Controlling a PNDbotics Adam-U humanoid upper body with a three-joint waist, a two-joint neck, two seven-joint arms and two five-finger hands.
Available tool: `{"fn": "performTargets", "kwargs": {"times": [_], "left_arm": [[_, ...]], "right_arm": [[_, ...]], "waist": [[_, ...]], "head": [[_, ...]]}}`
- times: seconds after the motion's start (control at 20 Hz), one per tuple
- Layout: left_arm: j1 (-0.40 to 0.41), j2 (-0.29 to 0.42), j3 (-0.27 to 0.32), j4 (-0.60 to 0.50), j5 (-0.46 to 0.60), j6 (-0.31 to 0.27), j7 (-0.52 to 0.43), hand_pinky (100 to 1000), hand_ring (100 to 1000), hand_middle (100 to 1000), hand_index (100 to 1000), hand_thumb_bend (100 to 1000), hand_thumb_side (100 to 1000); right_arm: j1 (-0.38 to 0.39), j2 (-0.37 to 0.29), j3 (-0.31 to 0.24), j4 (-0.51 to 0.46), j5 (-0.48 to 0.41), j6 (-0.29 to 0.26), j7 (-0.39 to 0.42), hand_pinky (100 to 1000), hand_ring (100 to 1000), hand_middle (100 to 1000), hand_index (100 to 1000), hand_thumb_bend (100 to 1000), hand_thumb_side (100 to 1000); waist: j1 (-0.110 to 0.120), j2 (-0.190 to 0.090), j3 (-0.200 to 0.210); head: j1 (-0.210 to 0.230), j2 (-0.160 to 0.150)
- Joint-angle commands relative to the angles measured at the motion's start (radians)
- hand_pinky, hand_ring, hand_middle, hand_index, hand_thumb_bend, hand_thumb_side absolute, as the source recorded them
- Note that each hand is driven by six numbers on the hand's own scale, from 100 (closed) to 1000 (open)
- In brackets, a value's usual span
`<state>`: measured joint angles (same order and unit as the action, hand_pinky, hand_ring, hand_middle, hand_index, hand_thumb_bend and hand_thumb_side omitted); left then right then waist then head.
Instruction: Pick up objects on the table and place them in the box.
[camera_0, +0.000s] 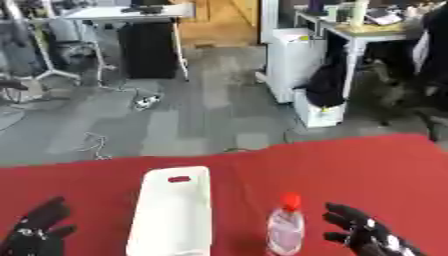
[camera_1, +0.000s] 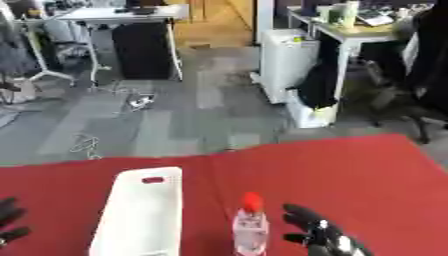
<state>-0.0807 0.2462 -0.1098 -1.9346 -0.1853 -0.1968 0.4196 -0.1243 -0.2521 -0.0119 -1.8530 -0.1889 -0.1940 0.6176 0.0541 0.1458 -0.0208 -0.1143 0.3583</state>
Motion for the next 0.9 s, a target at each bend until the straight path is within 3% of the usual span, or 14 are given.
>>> {"fn": "performTargets", "kwargs": {"times": [0.05,0.8,0.9], "left_arm": [[-0.002,0.009,0.009,-0.012,-0.001,-0.002,0.003,702,827,814,817,337,832],[0.000,0.008,0.011,-0.011,-0.001,-0.003,0.002,703,826,815,817,337,832],[0.000,0.008,0.011,-0.011,-0.001,-0.003,0.002,703,826,815,817,337,832]], "right_arm": [[0.000,-0.018,-0.011,-0.016,0.020,-0.019,-0.004,912,1000,1000,1000,231,624],[0.000,-0.018,-0.015,-0.017,0.026,-0.030,0.006,912,1000,1000,1000,228,612],[-0.001,-0.018,-0.015,-0.016,0.026,-0.029,0.007,901,1000,1000,1000,274,537]], "waist": [[-0.001,-0.015,-0.002],[0.002,-0.013,-0.003],[0.002,-0.013,-0.003]], "head": [[-0.020,0.008],[-0.030,0.021],[-0.029,0.022]]}}
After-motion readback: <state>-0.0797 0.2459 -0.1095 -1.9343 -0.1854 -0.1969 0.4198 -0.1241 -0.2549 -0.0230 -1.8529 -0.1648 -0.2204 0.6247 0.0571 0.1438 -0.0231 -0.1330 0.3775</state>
